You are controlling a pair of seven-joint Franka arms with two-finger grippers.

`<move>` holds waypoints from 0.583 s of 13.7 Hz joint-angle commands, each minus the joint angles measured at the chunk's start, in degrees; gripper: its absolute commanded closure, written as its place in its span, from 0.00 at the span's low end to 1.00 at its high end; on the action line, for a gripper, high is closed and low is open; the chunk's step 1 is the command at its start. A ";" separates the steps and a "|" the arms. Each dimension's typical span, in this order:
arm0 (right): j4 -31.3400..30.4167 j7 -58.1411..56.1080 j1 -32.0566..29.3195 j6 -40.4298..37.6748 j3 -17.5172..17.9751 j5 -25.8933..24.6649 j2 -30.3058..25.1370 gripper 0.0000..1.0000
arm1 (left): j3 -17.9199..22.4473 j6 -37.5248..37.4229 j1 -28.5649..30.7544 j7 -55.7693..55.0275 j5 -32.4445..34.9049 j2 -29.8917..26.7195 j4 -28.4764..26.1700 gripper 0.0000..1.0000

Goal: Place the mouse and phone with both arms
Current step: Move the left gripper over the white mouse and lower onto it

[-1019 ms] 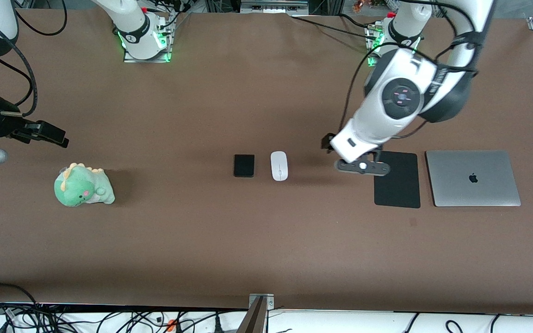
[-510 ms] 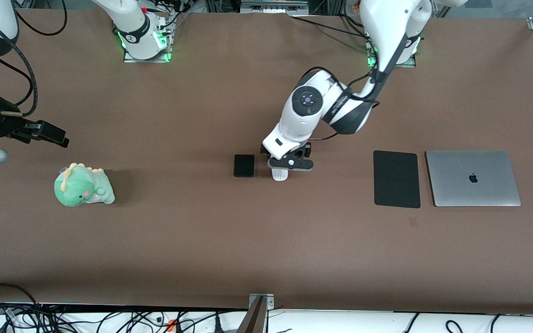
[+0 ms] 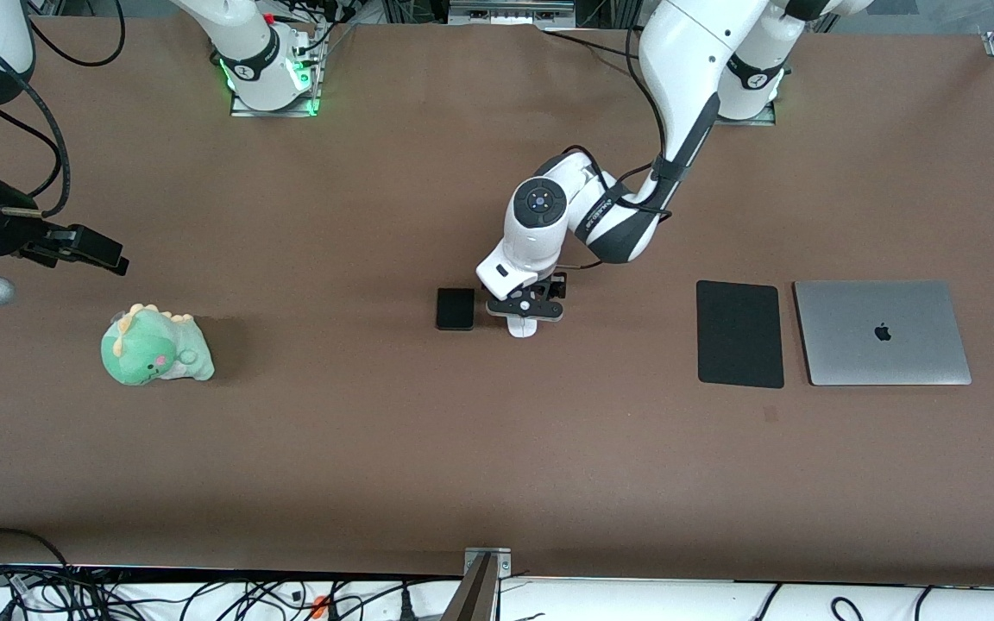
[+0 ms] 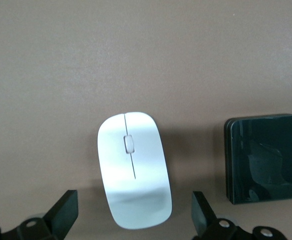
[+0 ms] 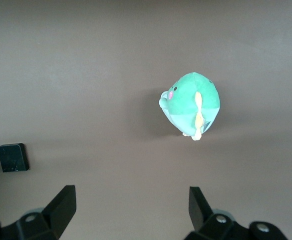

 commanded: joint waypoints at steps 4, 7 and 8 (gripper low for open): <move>0.52 0.24 -0.03 -1.13 0.25 -0.62 -0.63 0.00 | 0.98 4.49 -0.99 -3.98 1.60 3.45 0.91 0.00; 0.43 0.24 -0.03 -1.13 0.16 -0.62 -0.63 0.00 | 0.98 6.24 -0.81 -3.98 1.60 4.85 0.99 0.00; 0.43 0.24 -0.03 -1.13 0.16 -0.62 -0.63 0.00 | 0.90 6.25 -0.64 -3.98 1.60 4.77 1.08 0.37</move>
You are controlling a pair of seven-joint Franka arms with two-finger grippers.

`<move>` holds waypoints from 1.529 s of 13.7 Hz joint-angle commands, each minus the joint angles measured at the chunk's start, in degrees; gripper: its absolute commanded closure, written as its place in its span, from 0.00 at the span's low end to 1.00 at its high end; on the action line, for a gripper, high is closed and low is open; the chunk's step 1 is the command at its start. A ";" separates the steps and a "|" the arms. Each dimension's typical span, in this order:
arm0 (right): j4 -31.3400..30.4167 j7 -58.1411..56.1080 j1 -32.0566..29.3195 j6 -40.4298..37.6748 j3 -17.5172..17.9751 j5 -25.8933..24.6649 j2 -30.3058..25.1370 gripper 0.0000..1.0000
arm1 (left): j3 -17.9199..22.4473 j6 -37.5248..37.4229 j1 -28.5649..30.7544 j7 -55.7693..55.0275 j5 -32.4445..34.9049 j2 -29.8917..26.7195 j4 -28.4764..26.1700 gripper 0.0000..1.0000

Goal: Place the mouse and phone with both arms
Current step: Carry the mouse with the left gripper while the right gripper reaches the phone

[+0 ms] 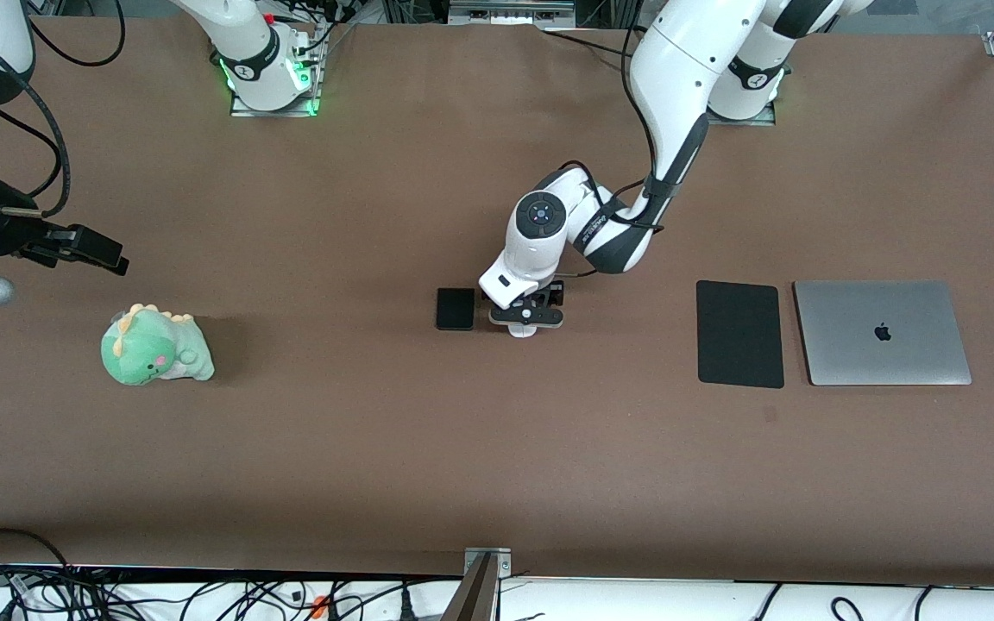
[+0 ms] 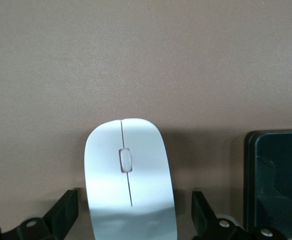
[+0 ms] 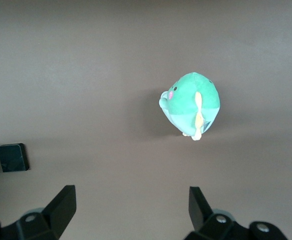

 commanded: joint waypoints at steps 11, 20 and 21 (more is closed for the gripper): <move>0.16 -0.02 2.08 -1.21 0.25 -0.79 0.07 0.00 | 0.56 -27.45 10.94 7.00 1.29 -16.60 1.68 0.89; -0.37 0.24 6.47 -4.55 0.25 -0.79 1.48 0.00 | 0.47 -33.74 30.56 31.09 1.47 -21.19 -3.31 0.88; -0.37 0.76 7.00 -4.46 0.25 -0.53 1.91 0.00 | 0.38 -31.64 32.65 33.89 1.47 -21.02 -4.80 0.88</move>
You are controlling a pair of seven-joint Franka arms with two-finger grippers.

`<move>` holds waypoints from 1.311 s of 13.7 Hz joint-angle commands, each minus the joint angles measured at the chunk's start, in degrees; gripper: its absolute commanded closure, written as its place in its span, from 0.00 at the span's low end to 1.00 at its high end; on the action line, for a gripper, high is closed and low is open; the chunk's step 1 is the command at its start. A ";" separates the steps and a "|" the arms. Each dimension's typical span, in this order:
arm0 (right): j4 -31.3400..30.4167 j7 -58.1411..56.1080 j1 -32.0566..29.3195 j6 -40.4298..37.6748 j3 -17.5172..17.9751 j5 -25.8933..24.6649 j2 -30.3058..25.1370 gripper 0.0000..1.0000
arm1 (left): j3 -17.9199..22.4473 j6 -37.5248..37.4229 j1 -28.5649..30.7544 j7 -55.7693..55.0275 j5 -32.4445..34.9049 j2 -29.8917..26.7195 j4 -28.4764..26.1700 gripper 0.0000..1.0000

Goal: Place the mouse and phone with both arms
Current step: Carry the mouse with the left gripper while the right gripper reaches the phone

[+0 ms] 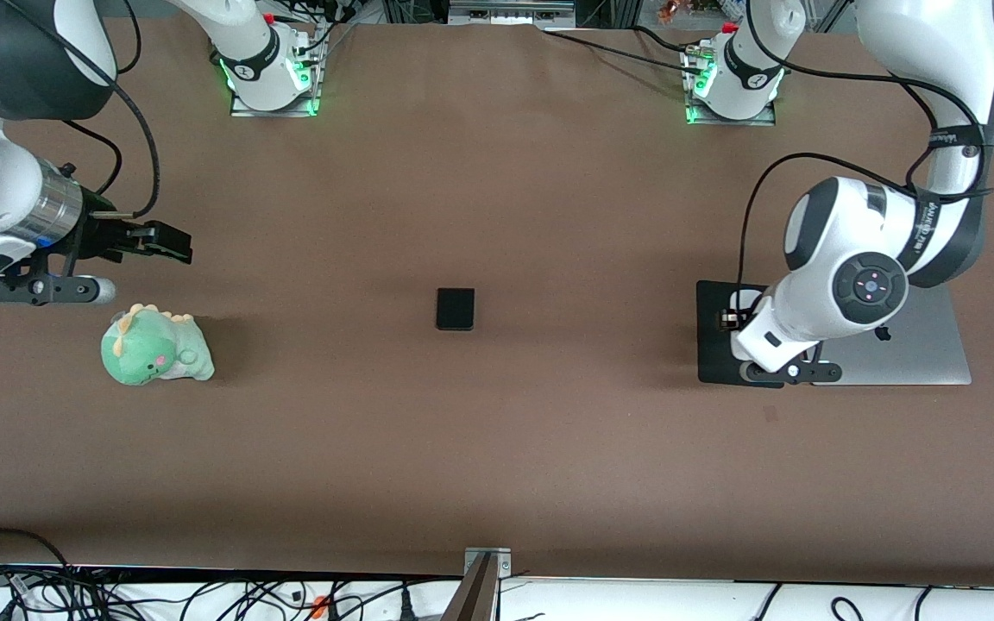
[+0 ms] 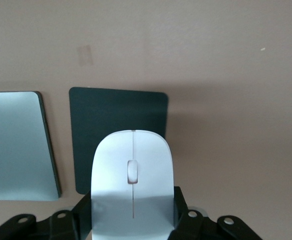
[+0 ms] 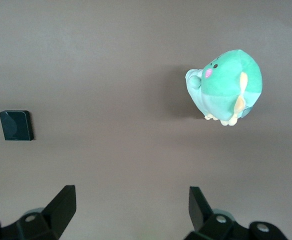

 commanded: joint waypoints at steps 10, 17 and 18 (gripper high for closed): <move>0.25 16.48 10.89 7.45 0.21 7.70 6.85 0.00 | -1.53 31.62 6.68 8.07 1.08 -1.42 -23.93 0.87; 0.16 29.50 20.02 22.81 0.21 9.14 15.81 0.00 | -1.44 37.08 7.73 7.98 1.08 2.45 -24.64 0.83; 0.07 30.90 21.34 25.19 0.21 9.05 17.65 0.00 | -1.44 37.70 8.00 7.98 1.08 2.97 -24.73 0.79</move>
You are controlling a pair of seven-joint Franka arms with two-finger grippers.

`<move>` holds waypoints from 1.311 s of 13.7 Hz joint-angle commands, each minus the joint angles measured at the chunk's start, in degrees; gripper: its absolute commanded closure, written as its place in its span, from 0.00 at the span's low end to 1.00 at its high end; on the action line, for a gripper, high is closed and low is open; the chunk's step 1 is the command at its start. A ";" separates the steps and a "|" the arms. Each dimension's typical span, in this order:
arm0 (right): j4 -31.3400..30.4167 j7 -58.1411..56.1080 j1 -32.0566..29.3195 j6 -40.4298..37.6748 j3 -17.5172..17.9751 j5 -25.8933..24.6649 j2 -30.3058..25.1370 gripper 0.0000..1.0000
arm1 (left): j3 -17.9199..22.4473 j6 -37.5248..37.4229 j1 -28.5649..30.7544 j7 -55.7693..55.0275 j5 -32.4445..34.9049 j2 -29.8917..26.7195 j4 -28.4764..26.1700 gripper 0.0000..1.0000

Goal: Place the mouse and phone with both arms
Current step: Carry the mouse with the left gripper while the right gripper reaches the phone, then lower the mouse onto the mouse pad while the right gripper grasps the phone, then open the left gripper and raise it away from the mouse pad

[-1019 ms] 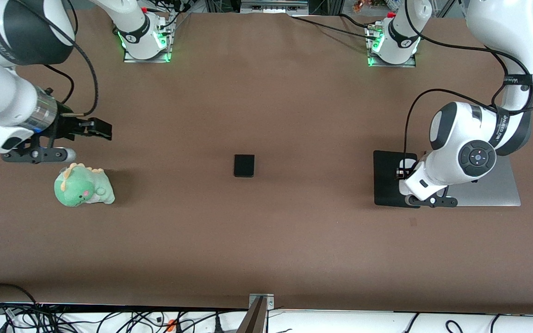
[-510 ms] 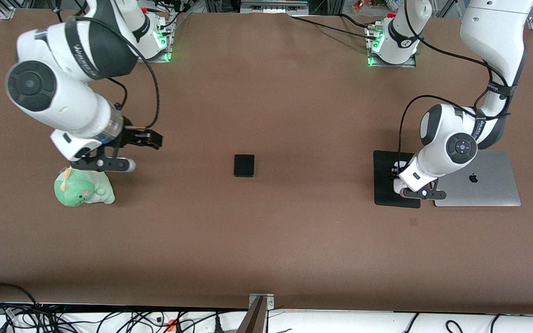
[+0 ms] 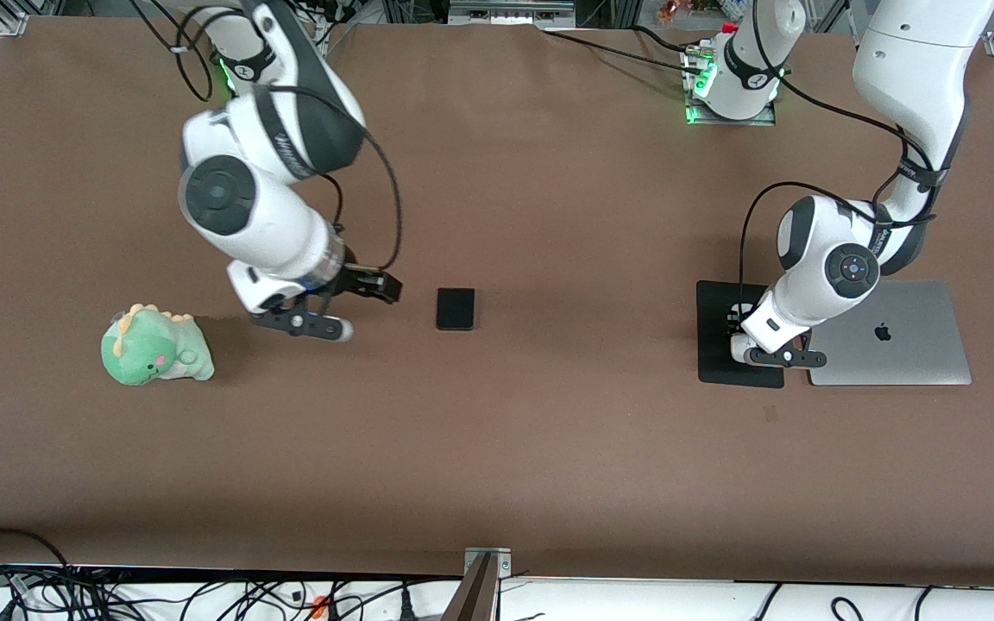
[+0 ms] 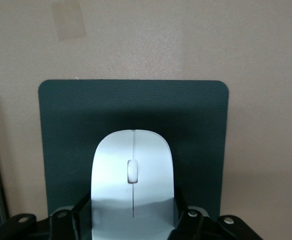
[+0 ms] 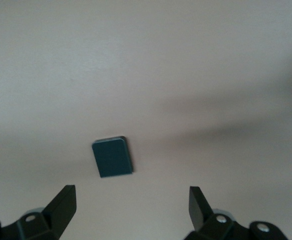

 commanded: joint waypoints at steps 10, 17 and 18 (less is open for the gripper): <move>-14.06 2.82 11.21 29.14 -0.61 -2.30 8.74 0.00 | -0.94 -11.34 1.40 0.88 1.07 -4.49 5.85 0.00; -18.11 2.82 13.33 37.07 -0.70 -4.59 11.64 0.00 | -1.21 -43.18 0.52 5.89 1.07 -5.99 29.76 0.00; -18.20 2.74 13.33 37.07 -0.70 -5.20 11.82 0.00 | -1.21 -46.86 0.52 5.98 1.07 -6.17 32.48 0.00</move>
